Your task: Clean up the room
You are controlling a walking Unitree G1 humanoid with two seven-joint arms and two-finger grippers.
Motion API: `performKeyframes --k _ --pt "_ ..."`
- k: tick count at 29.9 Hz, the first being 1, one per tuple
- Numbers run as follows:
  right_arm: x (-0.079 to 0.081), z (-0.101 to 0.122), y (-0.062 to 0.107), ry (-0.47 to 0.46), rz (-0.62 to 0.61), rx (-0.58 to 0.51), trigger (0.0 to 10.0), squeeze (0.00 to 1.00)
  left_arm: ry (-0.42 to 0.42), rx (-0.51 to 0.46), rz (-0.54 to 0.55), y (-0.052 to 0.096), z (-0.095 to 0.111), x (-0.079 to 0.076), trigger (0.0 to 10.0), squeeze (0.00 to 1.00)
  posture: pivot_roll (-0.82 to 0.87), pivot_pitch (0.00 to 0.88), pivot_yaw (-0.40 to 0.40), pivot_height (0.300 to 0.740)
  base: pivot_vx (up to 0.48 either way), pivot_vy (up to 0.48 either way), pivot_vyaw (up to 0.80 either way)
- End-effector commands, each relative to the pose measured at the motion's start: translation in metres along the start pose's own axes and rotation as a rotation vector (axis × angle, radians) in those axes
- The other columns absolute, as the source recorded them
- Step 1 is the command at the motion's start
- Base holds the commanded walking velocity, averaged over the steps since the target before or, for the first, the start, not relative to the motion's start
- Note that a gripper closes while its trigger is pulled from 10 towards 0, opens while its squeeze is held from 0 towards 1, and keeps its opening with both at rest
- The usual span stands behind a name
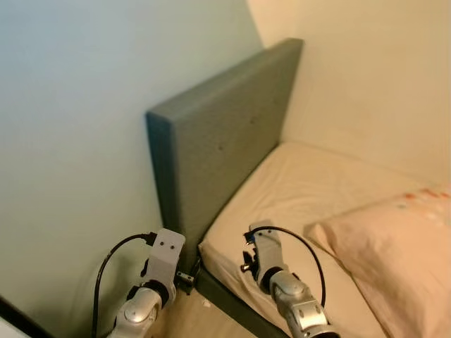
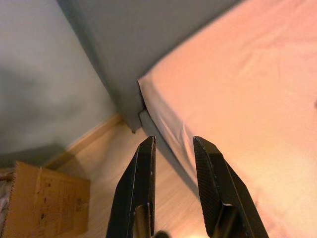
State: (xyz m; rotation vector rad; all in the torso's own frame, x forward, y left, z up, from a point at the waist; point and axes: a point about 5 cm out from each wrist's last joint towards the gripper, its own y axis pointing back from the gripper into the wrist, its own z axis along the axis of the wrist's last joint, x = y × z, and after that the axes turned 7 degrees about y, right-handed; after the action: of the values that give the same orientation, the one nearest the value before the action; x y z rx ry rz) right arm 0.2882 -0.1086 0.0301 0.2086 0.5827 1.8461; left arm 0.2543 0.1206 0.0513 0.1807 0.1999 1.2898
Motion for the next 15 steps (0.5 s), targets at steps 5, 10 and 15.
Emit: performKeyframes --k 5,10,15 --pt "-0.0019 -0.0019 0.0022 0.005 -0.005 0.01 10.0 0.0 -0.016 0.001 -0.026 0.0022 -0.001 -0.0029 10.0 0.0 -0.04 0.046 0.003 0.74 0.0 0.0 -0.8" --pt "-0.0025 -0.002 0.0025 0.004 -0.01 0.009 10.0 0.0 -0.018 -0.006 -0.032 0.0016 0.0003 -0.0044 10.0 0.0 -0.05 0.045 0.004 0.74 0.0 0.0 -0.8" --pt "-0.0039 -0.0022 0.0029 0.003 -0.02 0.006 10.0 0.0 -0.032 -0.01 -0.032 0.0004 0.0012 -0.0043 10.0 0.0 -0.04 0.05 0.003 0.74 0.0 0.0 -0.8"
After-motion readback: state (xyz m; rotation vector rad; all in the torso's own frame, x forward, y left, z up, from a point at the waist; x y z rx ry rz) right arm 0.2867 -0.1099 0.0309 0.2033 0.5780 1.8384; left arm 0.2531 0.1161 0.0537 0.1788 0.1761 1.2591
